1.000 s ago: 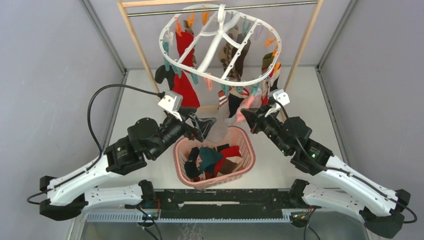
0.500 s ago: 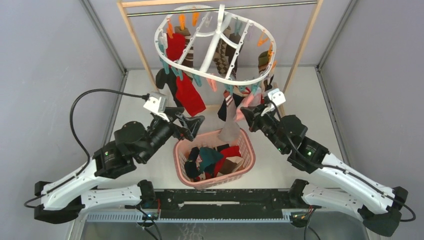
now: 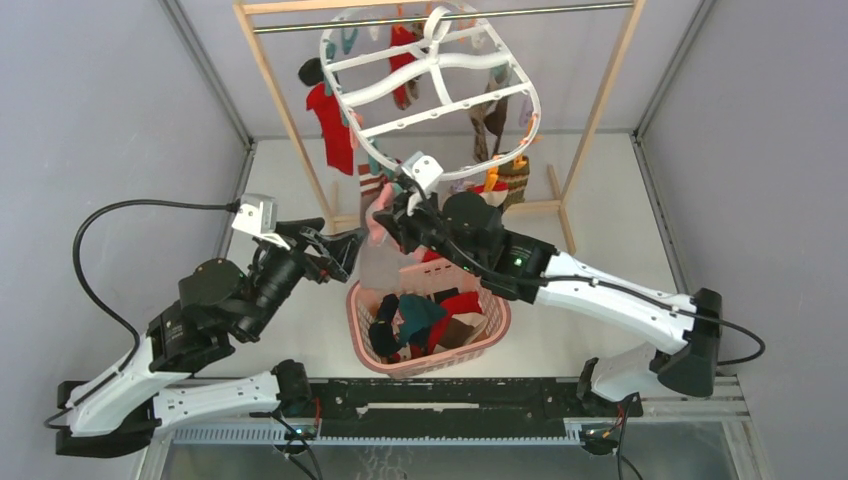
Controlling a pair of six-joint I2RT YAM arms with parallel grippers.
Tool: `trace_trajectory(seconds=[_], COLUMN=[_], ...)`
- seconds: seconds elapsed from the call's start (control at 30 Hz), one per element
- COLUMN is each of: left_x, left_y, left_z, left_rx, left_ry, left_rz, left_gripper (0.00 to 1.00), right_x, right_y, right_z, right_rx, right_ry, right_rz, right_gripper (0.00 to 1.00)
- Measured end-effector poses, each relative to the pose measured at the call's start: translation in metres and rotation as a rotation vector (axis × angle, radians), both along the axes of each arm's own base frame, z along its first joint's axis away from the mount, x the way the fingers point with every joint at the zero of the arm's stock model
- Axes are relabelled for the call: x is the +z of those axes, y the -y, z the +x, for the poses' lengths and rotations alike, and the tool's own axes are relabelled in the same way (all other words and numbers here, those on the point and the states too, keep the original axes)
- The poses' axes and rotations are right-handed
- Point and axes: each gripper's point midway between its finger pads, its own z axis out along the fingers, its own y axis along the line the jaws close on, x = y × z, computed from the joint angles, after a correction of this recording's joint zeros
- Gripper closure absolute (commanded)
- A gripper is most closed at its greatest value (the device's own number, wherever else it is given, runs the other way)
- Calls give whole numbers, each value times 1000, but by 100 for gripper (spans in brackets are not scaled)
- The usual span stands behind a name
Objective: Remove the socks clipped to the hanger
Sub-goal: Remove the sock from the hanger.
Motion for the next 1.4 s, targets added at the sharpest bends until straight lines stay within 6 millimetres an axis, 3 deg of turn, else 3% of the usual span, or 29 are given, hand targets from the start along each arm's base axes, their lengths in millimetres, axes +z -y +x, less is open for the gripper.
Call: trace_trajectory(seconds=[0.1, 0.2, 0.43, 0.67, 0.87, 1.07, 1.4], left_x=[-5, -7, -15, -24, -33, -28, 0], left_y=[-5, -7, -2, 17, 41, 66, 83], left_z=[2, 3, 5, 9, 15, 21, 27], left_rx=[25, 38, 40, 16, -14, -43, -56], left_ry=[-11, -19, -32, -50, -71, -71, -34], left_rz=[13, 16, 34, 77, 125, 137, 76], left_gripper=[8, 8, 8, 9, 9, 9, 8], right_x=[-2, -10, -20, -12, -29, -35, -21], right_y=[-12, -7, 31, 53, 65, 74, 81], right_z=[1, -2, -24, -35, -36, -37, -46], right_rx=[25, 28, 15, -14, -52, -76, -80], right_ry=[-6, -20, -19, 8, 4, 4, 33], right_rz=[-17, -46, -46, 0, -22, -25, 9], right_gripper=[100, 100, 100, 100, 100, 100, 100])
